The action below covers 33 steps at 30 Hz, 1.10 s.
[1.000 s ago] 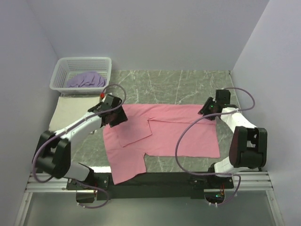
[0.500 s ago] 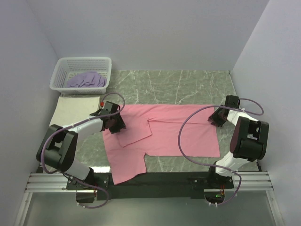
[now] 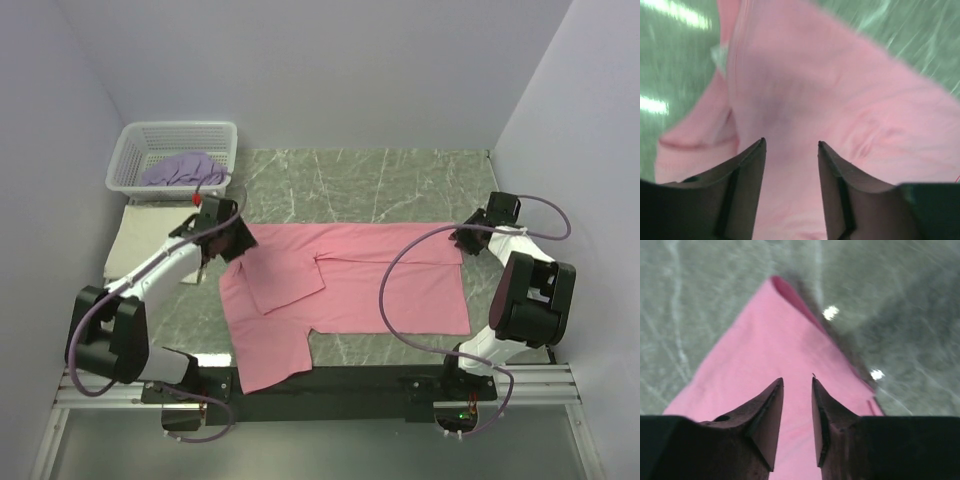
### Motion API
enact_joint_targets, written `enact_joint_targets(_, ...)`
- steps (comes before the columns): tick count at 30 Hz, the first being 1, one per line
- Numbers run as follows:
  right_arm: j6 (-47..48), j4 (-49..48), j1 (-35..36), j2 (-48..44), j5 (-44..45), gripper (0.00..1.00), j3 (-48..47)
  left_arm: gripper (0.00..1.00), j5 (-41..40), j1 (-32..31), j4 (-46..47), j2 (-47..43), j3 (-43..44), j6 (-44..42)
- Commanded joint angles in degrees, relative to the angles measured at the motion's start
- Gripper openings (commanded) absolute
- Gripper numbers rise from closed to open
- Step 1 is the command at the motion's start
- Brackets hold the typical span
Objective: Fold and stack the t-shirts
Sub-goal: Fold the tshirt
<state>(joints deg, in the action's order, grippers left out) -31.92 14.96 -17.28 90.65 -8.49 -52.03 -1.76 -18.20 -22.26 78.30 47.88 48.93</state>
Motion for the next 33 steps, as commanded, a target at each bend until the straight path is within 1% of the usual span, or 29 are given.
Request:
enact_joint_targets(1, -1.91, -5.29, 0.31, 1.00, -6.09, 0.35, -3.33, 0.50, -1.14, 3.07, 3.97, 4.72, 8.08, -3.13)
enact_joint_targets(2, -2.18, -5.64, 0.40, 1.80, -6.62, 0.33, -3.60, 0.47, -1.31, 3.25, 4.24, 6.49, 9.76, -3.74)
enact_joint_targets(3, -2.44, -6.08, 0.40, 2.51, -7.58, 0.30, -3.95, 0.39, -1.49, 3.34, 4.59, 8.34, 11.43, -5.14)
enact_joint_targets(4, -2.97, -6.35, 0.49, 3.30, -8.11, 0.25, -4.48, 0.33, -1.75, 3.34, 4.68, 11.49, 14.23, -5.59)
enact_joint_targets(5, -3.14, -6.61, 0.49, 4.26, -8.47, 0.23, -4.66, 0.28, -2.28, 3.34, 4.94, 13.00, 15.30, -5.86)
enact_joint_targets(6, -3.32, -7.13, 0.66, 4.62, -8.65, 0.23, -4.92, 0.24, -3.15, 3.34, 5.29, 14.15, 16.19, -6.38)
enact_joint_targets(10, -2.80, -6.88, 0.84, 8.04, -8.56, 0.15, -7.55, 0.23, -6.67, 3.43, 4.60, 20.56, 21.62, -8.32)
enact_joint_targets(15, -2.97, -5.91, 1.19, 11.21, -7.25, 0.14, -9.84, 0.20, -10.89, 3.69, 2.05, 26.80, 25.42, -8.77)
enact_joint_targets(20, -3.06, -3.37, 1.19, 14.11, -1.37, 0.14, -11.51, 0.17, -13.27, 4.92, 1.61, 29.10, 24.28, -6.57)
enact_joint_targets(26, -2.44, 0.06, 1.81, 17.10, 1.72, 0.12, -15.03, 0.16, -13.36, 6.85, 0.38, 32.26, 23.67, -4.81)
enact_joint_targets(29, -1.92, 3.39, 2.07, 17.80, 4.44, 0.11, -17.05, 0.16, -13.44, 7.82, -0.50, 33.05, 24.02, -4.11)
enact_joint_targets(33, -0.69, 5.51, 2.07, 19.03, 7.78, 0.10, -19.24, 0.16, -12.75, 8.61, -1.12, 33.76, 24.63, -3.58)
